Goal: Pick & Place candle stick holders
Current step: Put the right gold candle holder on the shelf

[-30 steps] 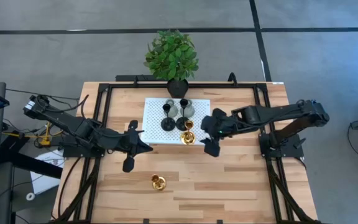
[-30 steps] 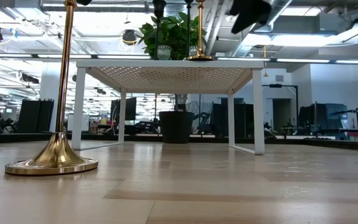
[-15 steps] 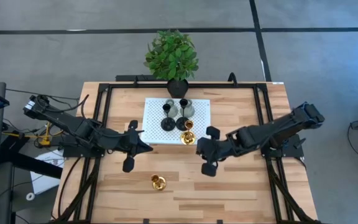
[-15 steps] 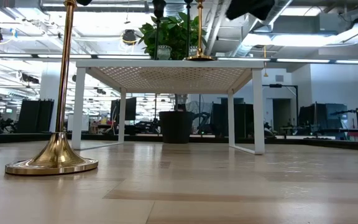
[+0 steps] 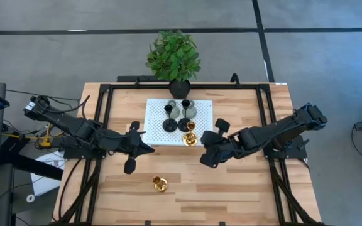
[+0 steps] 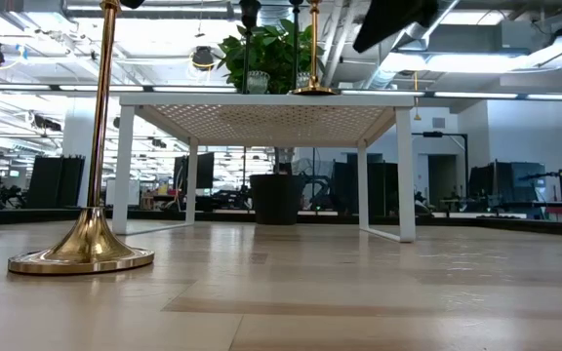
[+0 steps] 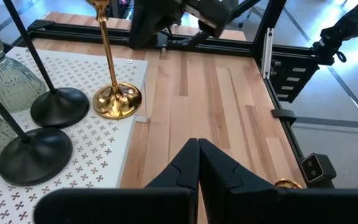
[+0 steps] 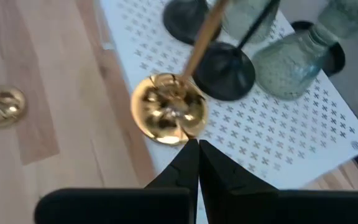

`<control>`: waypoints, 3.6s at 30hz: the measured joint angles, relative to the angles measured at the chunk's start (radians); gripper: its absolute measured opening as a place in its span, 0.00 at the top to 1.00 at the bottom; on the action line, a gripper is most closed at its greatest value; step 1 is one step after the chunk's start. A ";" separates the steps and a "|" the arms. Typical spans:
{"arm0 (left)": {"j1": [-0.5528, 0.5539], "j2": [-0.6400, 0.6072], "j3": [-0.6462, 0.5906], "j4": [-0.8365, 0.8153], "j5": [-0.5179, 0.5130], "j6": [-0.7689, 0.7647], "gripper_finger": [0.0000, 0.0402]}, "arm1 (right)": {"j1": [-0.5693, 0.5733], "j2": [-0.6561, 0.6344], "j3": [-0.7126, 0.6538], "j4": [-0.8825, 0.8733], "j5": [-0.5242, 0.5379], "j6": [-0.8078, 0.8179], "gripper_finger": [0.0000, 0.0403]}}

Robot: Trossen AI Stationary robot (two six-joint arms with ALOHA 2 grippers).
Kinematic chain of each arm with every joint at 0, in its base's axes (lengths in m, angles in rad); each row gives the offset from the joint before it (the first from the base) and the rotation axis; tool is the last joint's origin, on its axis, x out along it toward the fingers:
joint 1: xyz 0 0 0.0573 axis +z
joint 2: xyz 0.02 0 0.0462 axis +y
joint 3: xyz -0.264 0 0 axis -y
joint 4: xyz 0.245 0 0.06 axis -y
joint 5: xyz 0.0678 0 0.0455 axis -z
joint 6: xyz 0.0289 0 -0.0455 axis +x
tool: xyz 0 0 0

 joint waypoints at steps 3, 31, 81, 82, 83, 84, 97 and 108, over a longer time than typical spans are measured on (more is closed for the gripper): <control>0.000 0.000 0.000 0.000 0.000 0.000 0.99 | -0.011 0.000 0.000 -0.036 -0.006 0.001 1.00; 0.000 0.000 0.000 0.000 0.000 0.001 0.99 | -0.029 0.010 0.000 0.259 -0.188 -0.131 1.00; 0.000 0.000 0.000 -0.001 0.000 0.001 0.99 | -0.160 0.010 0.000 0.337 -0.215 -0.125 0.55; 0.000 0.000 0.000 -0.001 0.000 0.001 0.99 | -0.164 0.010 0.000 0.337 -0.216 -0.125 0.58; 0.000 0.000 0.000 -0.001 0.000 0.001 0.99 | -0.167 0.010 0.000 0.337 -0.216 -0.125 0.61; 0.000 0.000 0.000 -0.001 0.000 0.001 0.99 | -0.168 0.010 0.000 0.337 -0.215 -0.125 0.65; 0.000 0.000 0.000 -0.001 0.000 0.001 0.99 | -0.159 -0.007 0.002 0.258 -0.170 -0.149 0.98; 0.000 0.000 0.000 -0.001 0.000 0.000 0.99 | -0.263 -0.105 0.000 0.116 -0.117 -0.162 0.99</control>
